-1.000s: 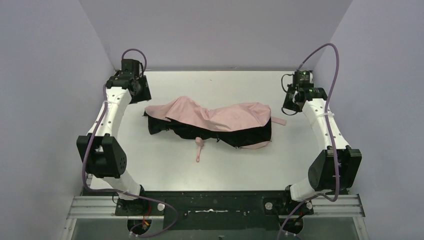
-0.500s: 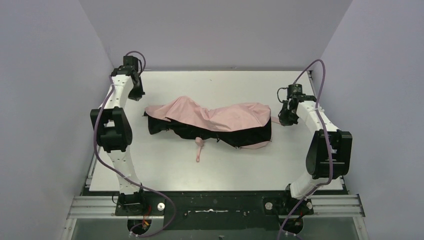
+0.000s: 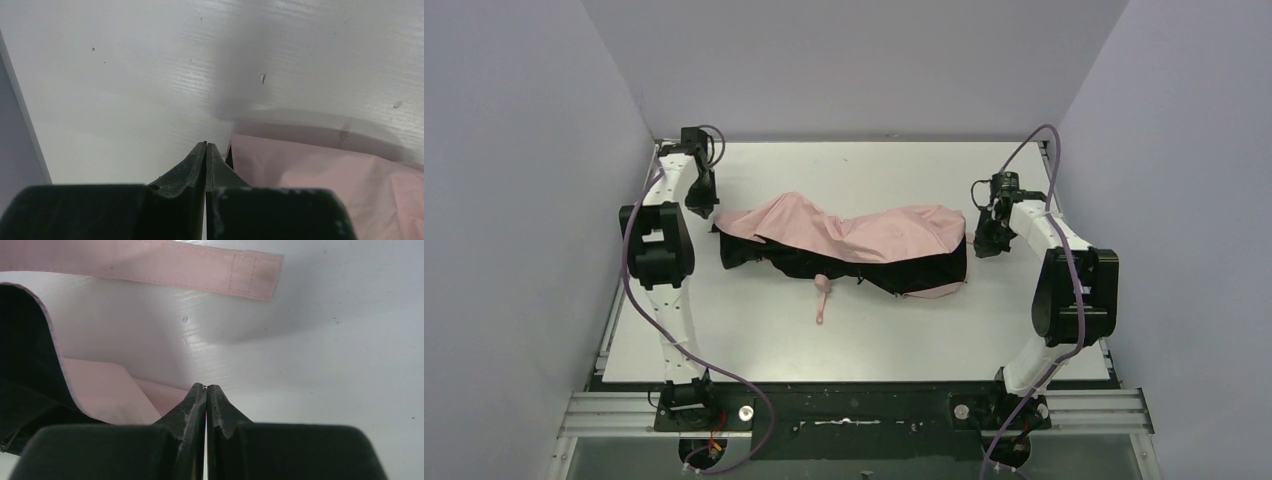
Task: Put away the umbrella
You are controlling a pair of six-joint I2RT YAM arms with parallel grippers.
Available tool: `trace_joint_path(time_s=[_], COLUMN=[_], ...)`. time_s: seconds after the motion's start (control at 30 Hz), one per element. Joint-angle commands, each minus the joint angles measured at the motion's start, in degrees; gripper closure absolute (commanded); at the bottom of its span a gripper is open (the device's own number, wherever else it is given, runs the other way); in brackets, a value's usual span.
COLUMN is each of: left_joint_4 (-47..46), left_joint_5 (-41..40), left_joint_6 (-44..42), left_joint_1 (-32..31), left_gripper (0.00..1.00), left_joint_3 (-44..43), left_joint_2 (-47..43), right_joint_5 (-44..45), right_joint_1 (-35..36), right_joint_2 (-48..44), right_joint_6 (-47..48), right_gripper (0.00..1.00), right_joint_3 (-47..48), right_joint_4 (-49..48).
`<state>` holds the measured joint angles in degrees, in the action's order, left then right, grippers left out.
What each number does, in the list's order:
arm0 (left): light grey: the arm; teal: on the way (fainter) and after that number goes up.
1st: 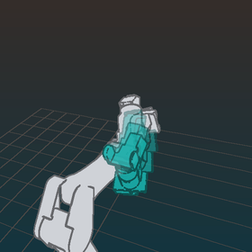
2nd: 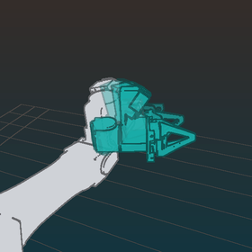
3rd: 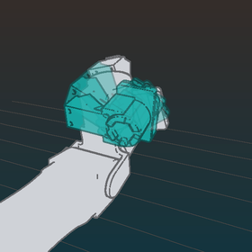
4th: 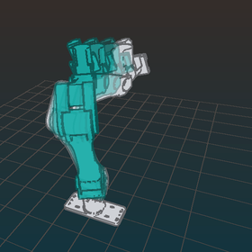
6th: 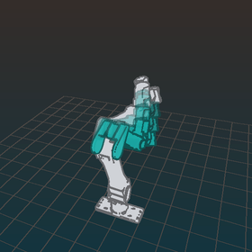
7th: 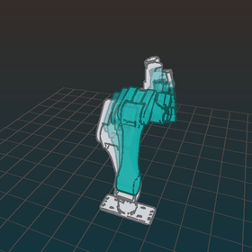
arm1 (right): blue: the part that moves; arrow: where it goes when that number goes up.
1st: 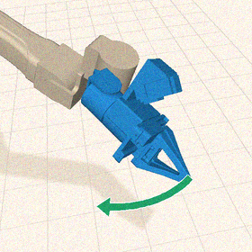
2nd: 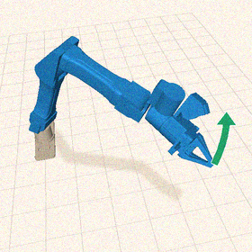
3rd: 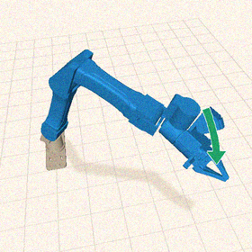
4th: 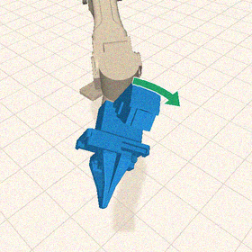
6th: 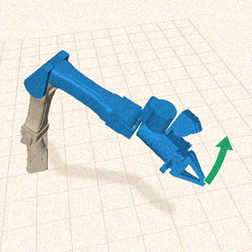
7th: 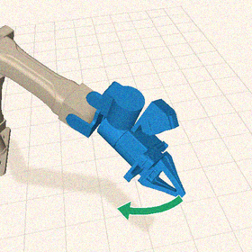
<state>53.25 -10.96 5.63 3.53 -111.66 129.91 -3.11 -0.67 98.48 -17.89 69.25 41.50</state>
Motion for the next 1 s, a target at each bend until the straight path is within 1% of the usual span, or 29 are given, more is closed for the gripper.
trace_joint_path(time_s=[0.0, 0.23, 0.57, 0.8, 0.87, 0.97], left_joint_4=[-0.9, -0.5, -0.9, -1.0, -0.9, -0.4], left_joint_5=[1.3, 2.8, 4.7, 4.7, 4.6, 6.5], left_joint_6=[-1.8, -2.3, -2.3, -2.0, -2.0, -1.7], left_joint_1=[0.1, 0.1, -1.0, -3.1, -5.2, -5.9], left_gripper=[1.00, 1.00, 1.00, 1.00, 1.00, 1.00], left_joint_3=[-4.5, -6.6, -3.9, 1.6, 3.3, 5.1], left_joint_2=[1.6, 5.5, 6.5, 4.4, 3.4, 2.2], right_joint_5=[-0.7, -0.7, -1.7, -2.4, -3.1, -4.3], right_joint_1=[2.0, 3.9, 5.7, 7.2, 7.6, 8.4], right_joint_2=[-0.1, 0.0, 1.6, 1.7, 1.7, 1.9], right_joint_6=[1.0, 0.3, 1.1, 0.6, 0.3, -0.2], right_gripper=[1.00, 1.00, 1.00, 1.00, 1.00, 1.00], right_joint_3=[0.1, -0.7, -1.0, -3.3, -4.2, -5.0], right_joint_4=[0.2, 0.4, 1.1, 0.1, -0.8, -1.9])
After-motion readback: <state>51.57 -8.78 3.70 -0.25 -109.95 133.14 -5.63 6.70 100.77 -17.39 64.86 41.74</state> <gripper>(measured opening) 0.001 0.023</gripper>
